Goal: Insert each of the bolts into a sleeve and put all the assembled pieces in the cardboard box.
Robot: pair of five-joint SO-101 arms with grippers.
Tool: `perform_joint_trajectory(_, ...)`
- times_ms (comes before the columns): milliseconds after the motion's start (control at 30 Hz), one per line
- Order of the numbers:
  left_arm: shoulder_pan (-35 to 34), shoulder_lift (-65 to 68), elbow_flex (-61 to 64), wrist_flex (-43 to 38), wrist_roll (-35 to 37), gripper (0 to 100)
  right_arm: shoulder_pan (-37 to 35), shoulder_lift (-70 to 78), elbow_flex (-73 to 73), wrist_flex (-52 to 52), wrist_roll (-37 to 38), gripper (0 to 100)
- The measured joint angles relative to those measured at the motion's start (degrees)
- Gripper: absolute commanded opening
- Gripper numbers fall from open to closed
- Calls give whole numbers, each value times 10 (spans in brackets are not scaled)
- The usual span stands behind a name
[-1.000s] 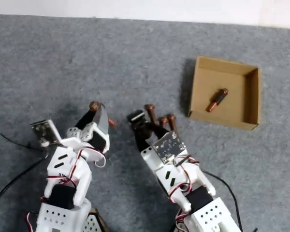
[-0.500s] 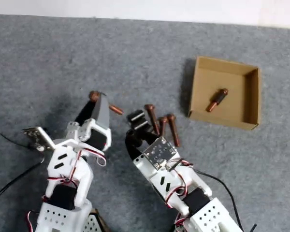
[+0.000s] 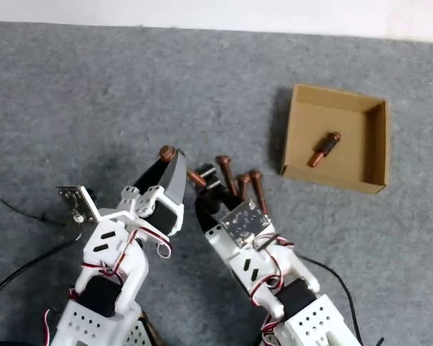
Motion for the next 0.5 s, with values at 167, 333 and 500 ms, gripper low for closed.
perform_joint_trajectory(167,0,0,0,0,0,5,4,0,0,0,0,5)
perform_joint_trajectory(333,0,0,0,3,0,5,4,0,0,0,0,5)
perform_joint_trajectory(500,42,-4,0,41,2,5,6,0,0,0,0,5)
